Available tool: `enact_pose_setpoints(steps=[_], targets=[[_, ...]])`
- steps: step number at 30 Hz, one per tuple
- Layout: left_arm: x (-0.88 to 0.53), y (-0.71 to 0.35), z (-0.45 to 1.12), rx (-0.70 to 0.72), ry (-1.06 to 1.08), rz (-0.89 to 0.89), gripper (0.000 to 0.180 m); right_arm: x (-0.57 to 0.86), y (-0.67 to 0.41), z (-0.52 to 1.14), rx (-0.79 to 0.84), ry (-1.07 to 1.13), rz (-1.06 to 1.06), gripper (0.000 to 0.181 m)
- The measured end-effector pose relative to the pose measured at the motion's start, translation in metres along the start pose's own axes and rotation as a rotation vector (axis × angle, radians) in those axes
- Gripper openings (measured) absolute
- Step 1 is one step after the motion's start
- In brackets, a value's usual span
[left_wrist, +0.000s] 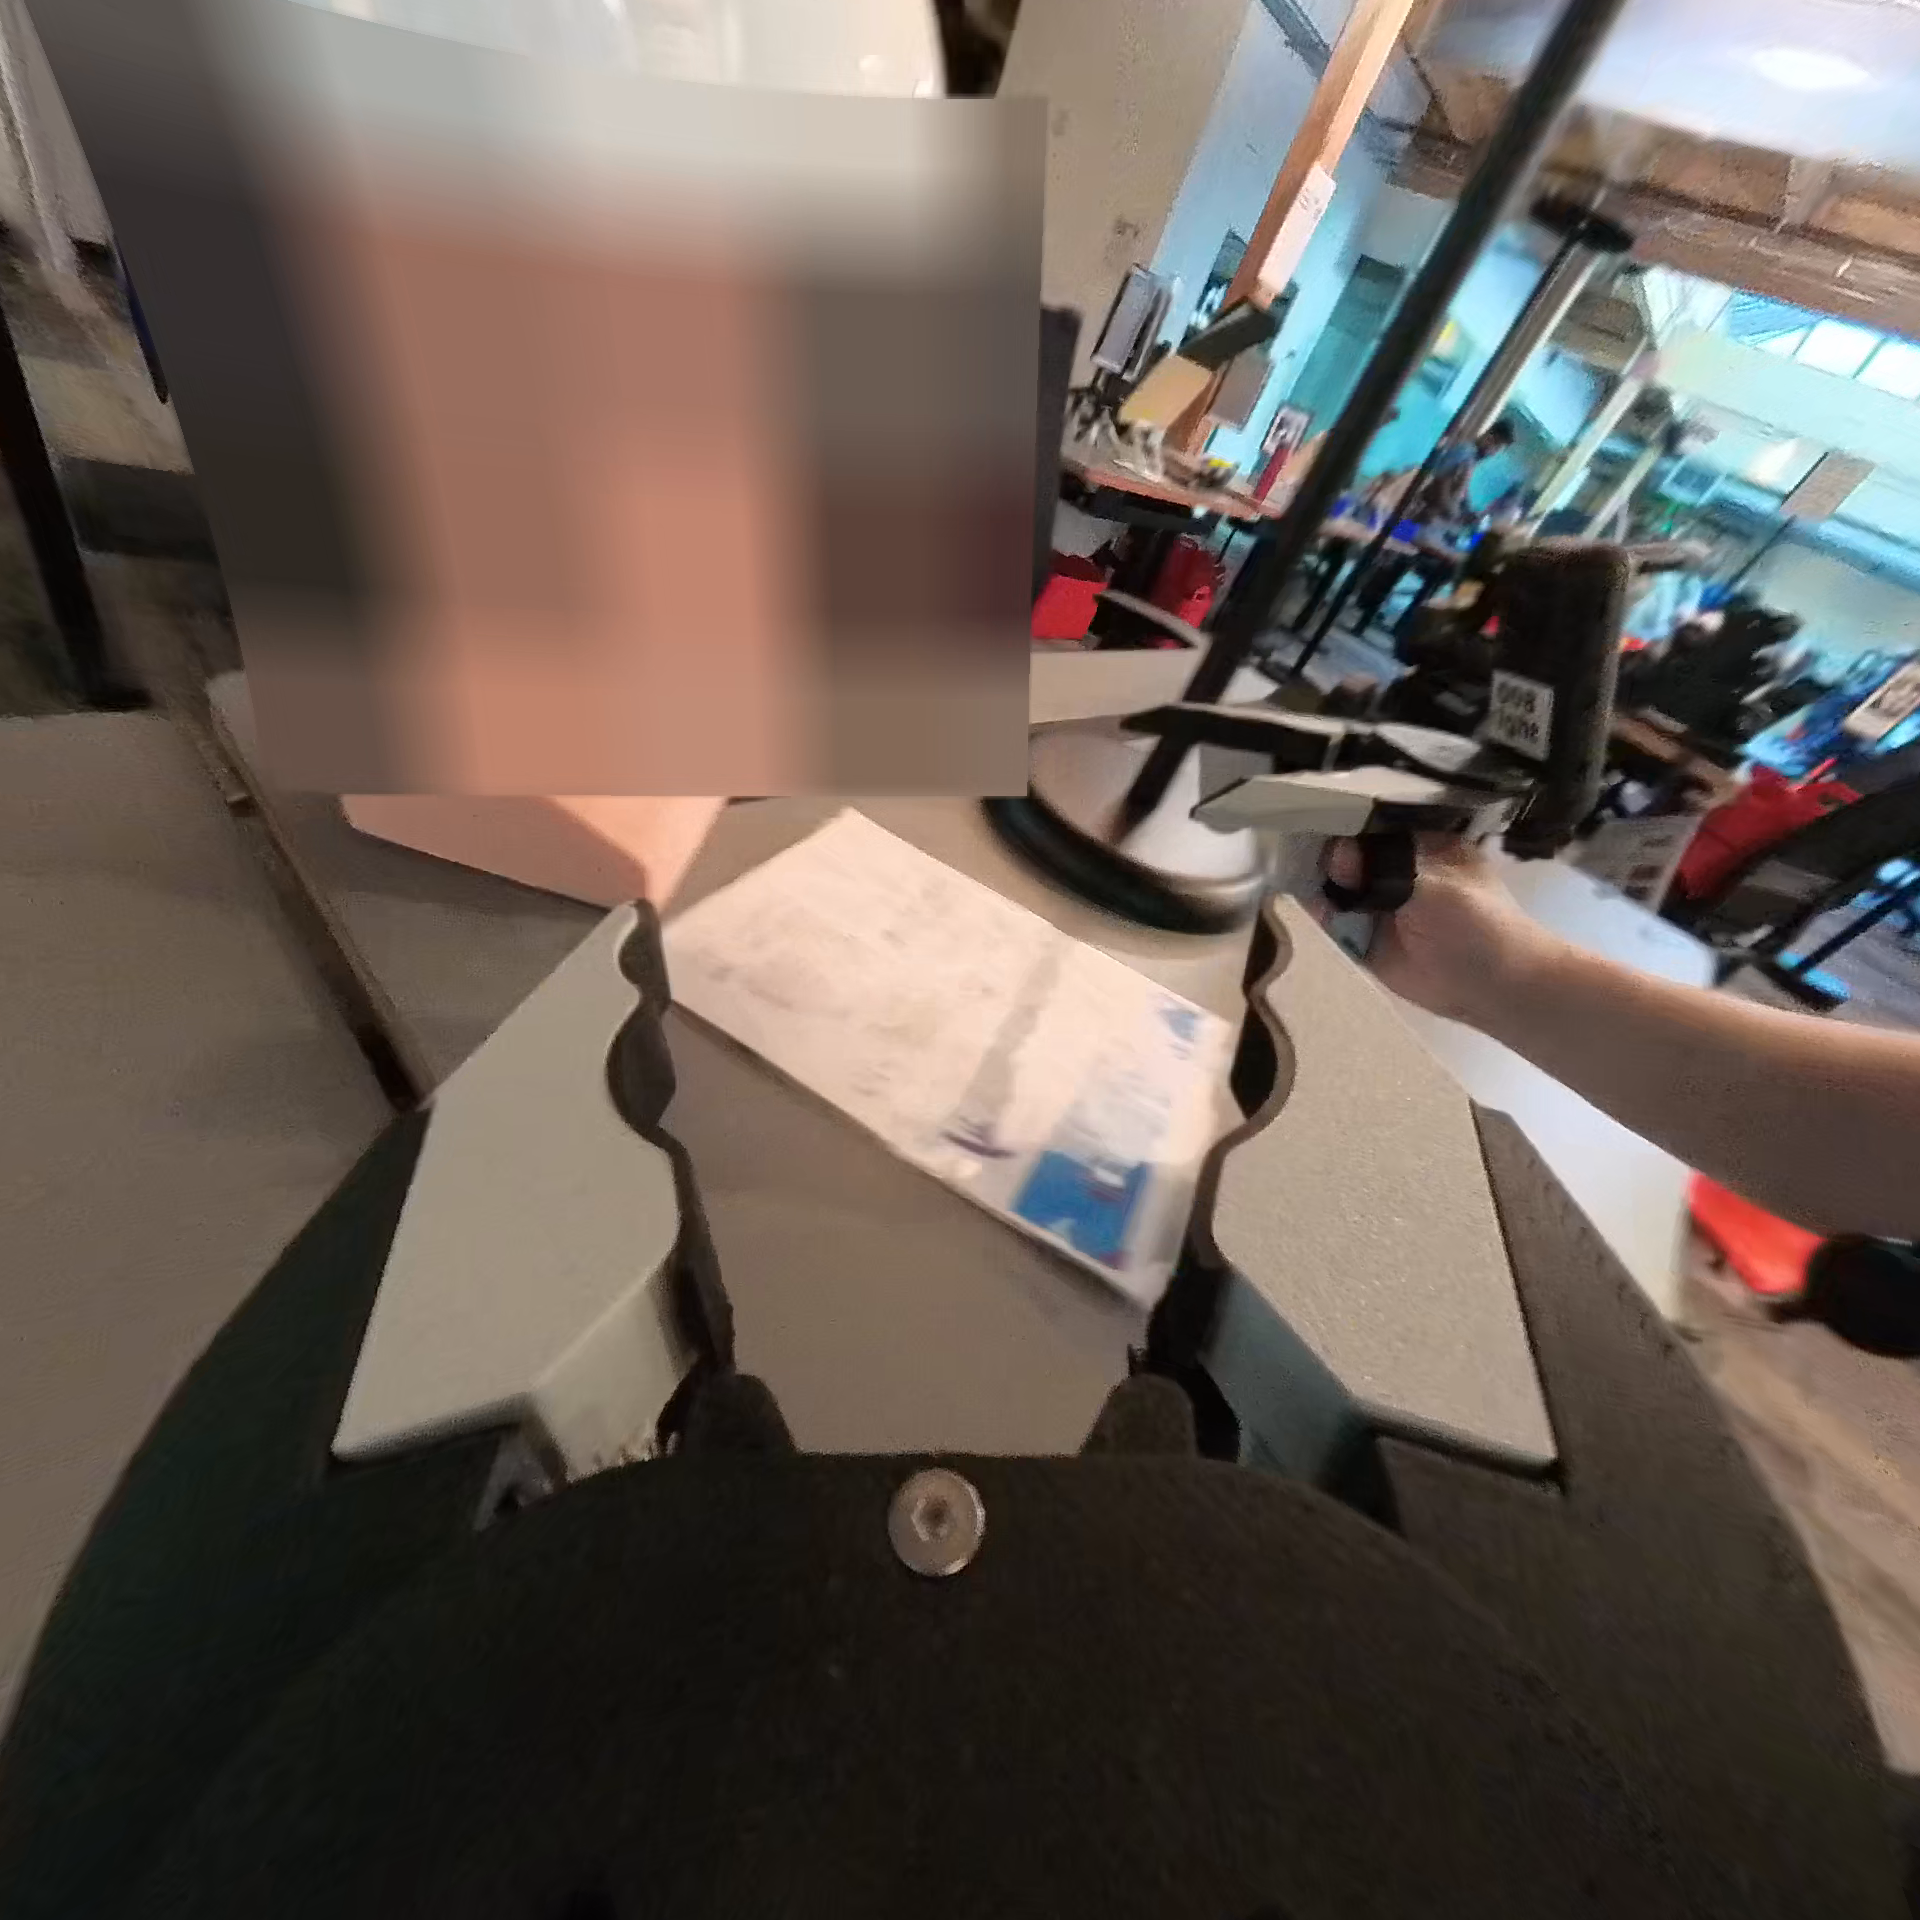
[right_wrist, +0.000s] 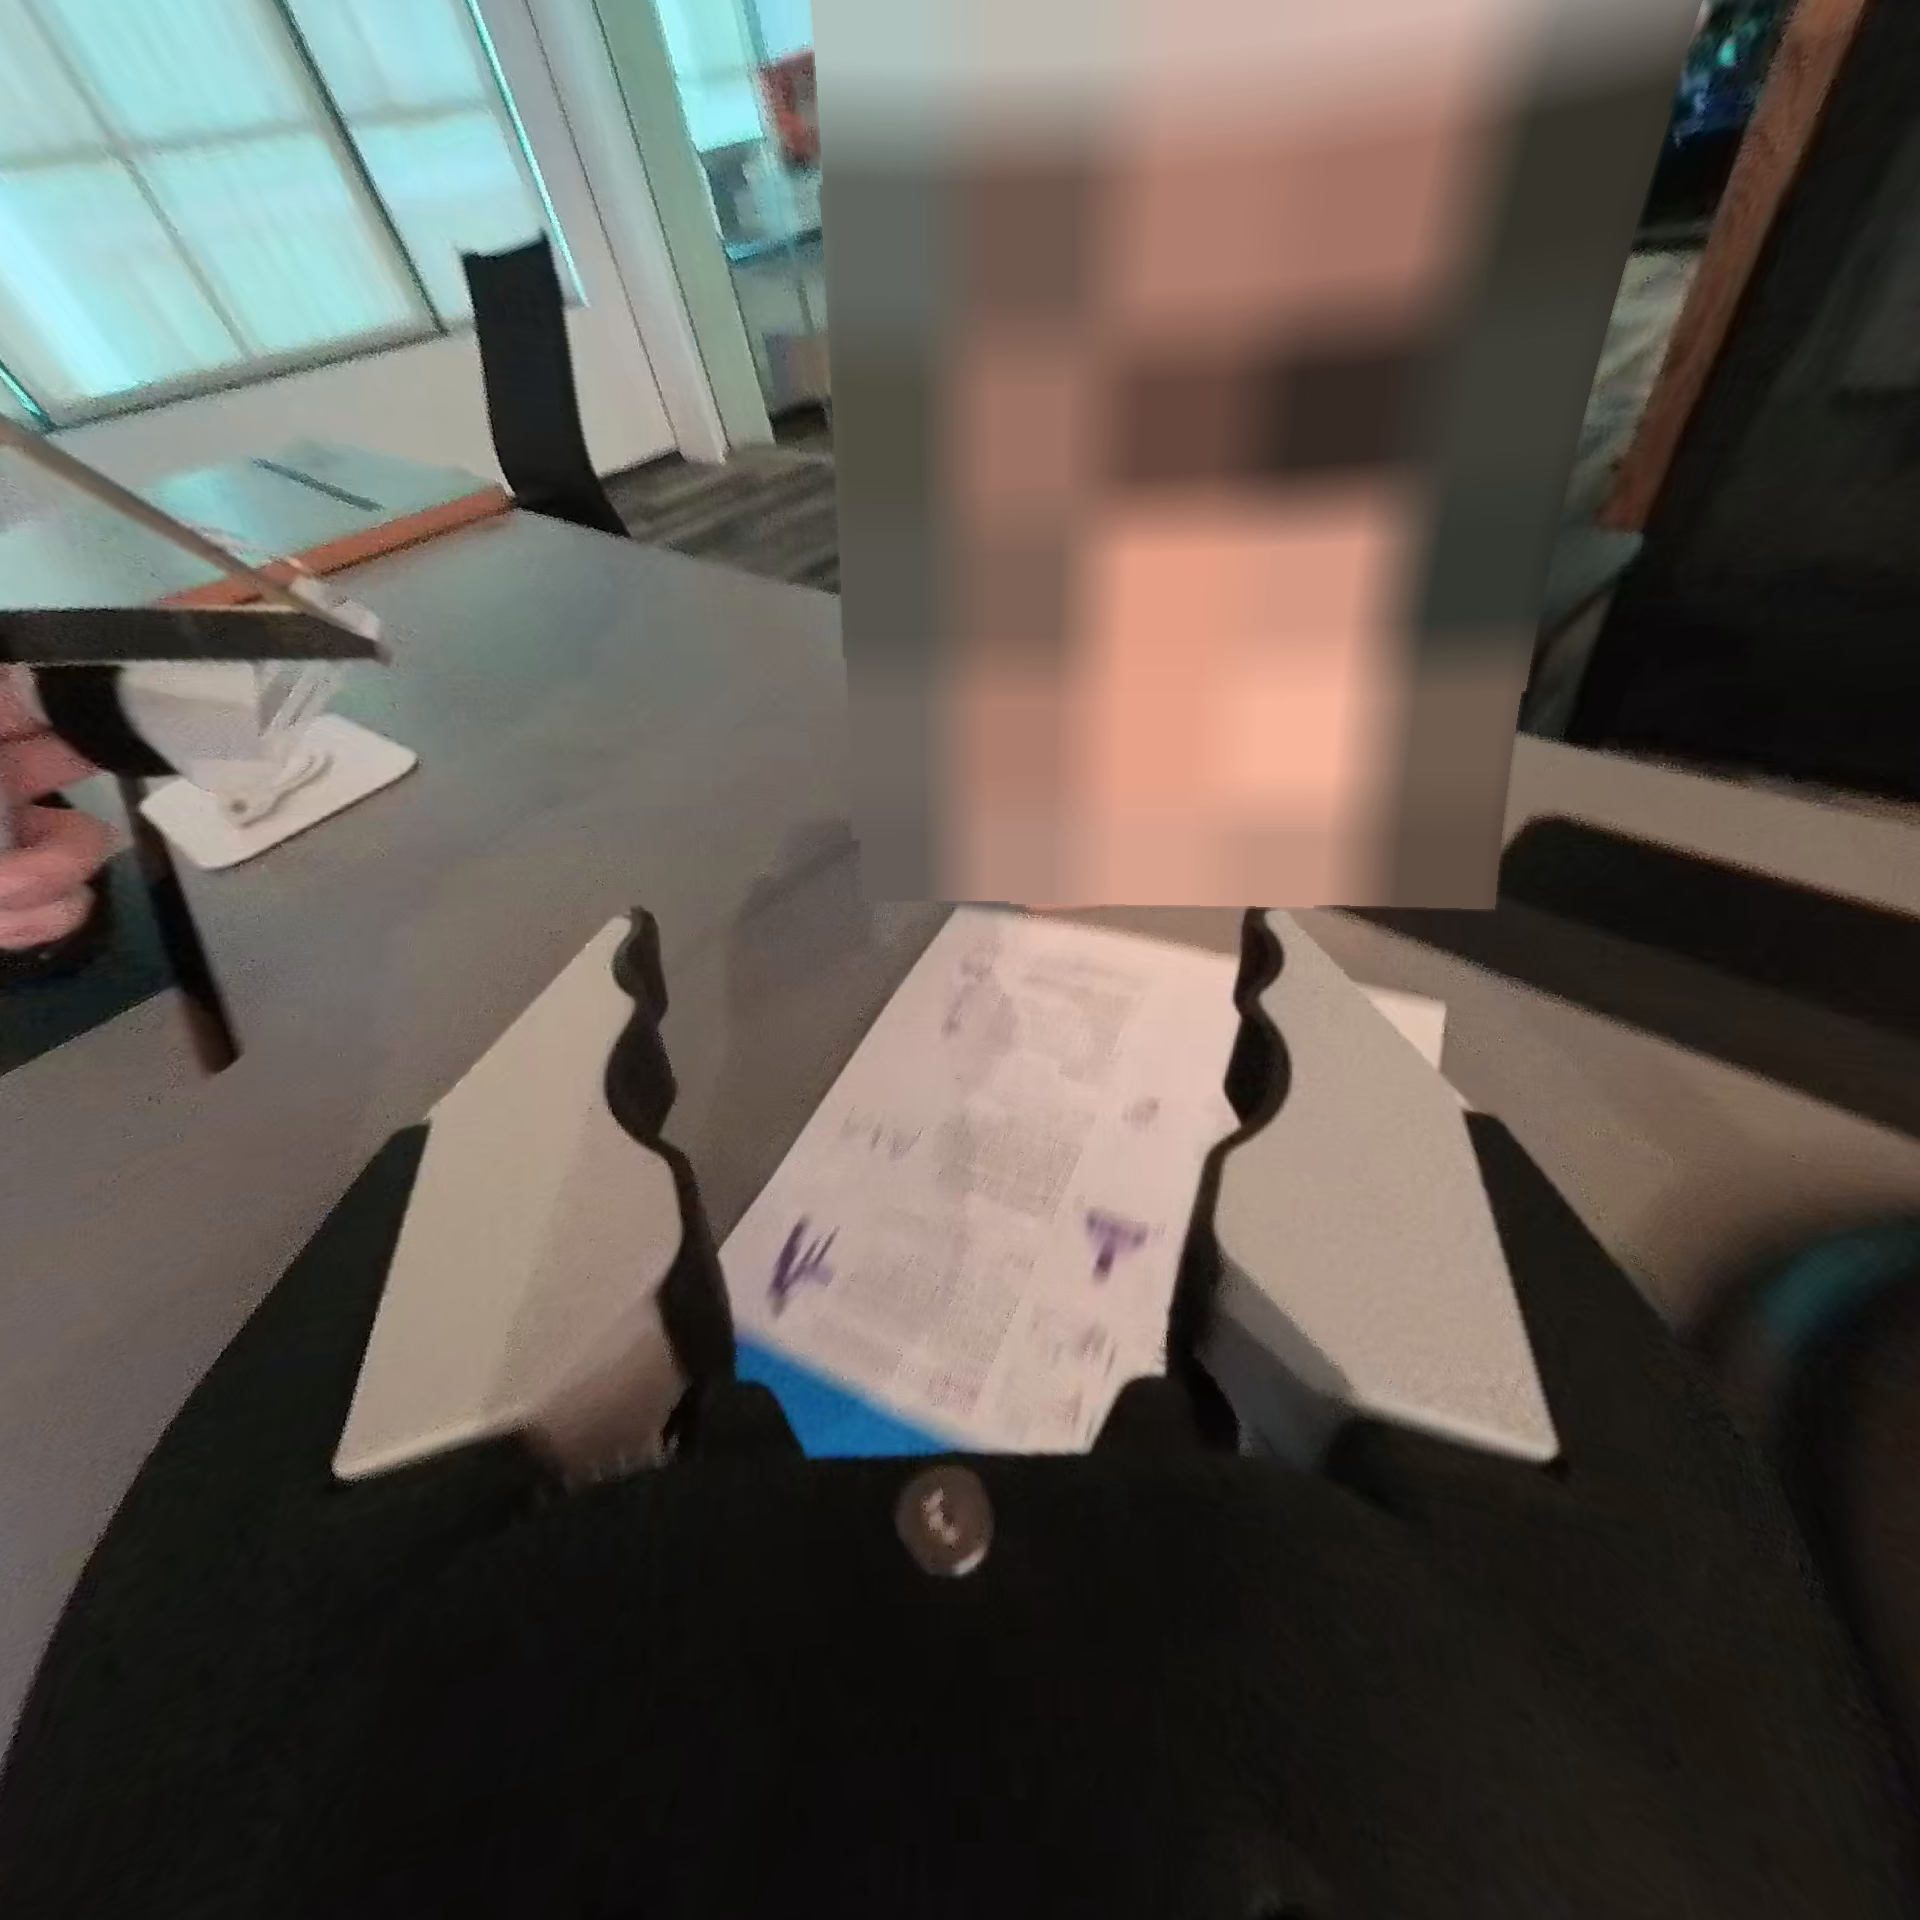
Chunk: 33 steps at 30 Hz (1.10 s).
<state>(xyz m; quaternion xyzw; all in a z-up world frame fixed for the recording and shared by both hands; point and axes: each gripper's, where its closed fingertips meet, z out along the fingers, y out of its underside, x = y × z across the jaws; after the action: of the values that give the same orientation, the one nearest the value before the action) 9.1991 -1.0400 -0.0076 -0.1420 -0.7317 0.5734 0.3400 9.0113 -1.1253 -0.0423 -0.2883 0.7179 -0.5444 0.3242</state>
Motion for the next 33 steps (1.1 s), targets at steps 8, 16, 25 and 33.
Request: enact_pose_setpoints(steps=[8,16,25,33], targets=[[0.146,-0.009,-0.129,-0.029,0.178,-0.011,0.100,-0.103,-0.003,-0.209,-0.101,0.222,0.092,0.090],[0.291,-0.069,-0.228,-0.145,0.317,0.106,0.096,-0.175,-0.068,-0.439,-0.129,0.622,0.122,0.087],[0.492,-0.093,-0.178,-0.143,0.631,0.246,0.094,-0.247,-0.066,-0.737,-0.119,1.088,0.185,0.088],[0.721,-0.066,-0.067,-0.114,0.919,0.238,0.092,-0.337,-0.001,-0.961,-0.112,1.319,0.345,0.089]])
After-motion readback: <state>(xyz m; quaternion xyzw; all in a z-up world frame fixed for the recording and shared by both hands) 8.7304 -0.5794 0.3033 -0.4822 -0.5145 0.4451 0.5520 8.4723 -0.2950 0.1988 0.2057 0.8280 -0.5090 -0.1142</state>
